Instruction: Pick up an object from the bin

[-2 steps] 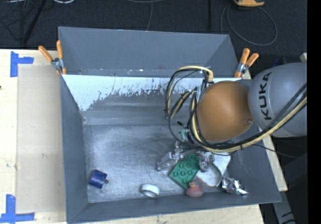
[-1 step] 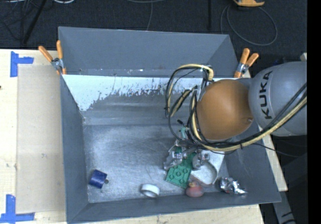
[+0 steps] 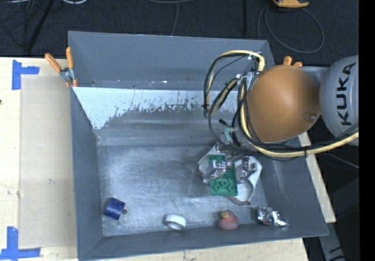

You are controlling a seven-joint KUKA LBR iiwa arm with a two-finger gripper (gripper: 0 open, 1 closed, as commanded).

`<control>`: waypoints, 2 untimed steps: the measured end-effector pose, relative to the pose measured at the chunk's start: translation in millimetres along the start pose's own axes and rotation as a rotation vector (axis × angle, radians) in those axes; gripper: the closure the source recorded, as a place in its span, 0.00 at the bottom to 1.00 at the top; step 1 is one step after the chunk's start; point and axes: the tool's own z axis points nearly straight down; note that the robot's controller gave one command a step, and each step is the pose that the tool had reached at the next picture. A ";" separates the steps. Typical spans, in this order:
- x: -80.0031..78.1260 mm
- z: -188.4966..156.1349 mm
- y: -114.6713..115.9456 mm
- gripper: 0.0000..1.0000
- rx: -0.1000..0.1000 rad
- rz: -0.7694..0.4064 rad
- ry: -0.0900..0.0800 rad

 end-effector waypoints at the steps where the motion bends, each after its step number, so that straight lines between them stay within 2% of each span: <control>1: -1.7 -23.8 -0.3 1.00 -0.005 0.005 0.000; 2: -2.3 -24.8 -0.2 1.00 -0.008 0.012 -0.001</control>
Offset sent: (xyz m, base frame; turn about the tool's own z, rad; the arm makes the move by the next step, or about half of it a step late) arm -0.0001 0.0001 0.0233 0.0000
